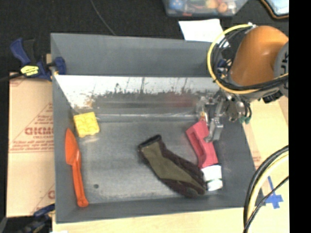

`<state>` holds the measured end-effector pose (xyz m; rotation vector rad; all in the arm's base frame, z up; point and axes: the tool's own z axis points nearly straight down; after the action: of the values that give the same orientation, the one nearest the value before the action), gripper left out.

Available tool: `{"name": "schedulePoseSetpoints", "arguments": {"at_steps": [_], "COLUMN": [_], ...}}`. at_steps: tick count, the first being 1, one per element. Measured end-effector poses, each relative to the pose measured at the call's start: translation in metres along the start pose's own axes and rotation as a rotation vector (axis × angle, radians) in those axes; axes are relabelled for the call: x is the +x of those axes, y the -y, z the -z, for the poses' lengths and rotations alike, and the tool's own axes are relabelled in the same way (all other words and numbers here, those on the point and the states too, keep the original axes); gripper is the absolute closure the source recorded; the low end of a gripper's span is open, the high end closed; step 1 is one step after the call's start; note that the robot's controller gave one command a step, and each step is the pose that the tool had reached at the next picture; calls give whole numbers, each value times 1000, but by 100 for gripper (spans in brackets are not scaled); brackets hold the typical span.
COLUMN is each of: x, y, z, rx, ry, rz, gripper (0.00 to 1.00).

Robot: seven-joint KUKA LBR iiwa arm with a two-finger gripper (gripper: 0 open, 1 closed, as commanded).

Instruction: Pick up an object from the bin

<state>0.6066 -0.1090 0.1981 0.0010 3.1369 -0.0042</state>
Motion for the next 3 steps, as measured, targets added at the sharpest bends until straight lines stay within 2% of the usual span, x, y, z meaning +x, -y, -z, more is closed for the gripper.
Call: {"name": "schedulePoseSetpoints", "arguments": {"at_steps": [1, 2, 3], "x": [79, 72, 83], "y": [-64, -65, -68], "z": [-116, -61, -130], "rx": [-1, 2, -3], "ry": [3, 16, -1], "rz": [-270, -151, -287], "gripper": [0, 0, 0]}}
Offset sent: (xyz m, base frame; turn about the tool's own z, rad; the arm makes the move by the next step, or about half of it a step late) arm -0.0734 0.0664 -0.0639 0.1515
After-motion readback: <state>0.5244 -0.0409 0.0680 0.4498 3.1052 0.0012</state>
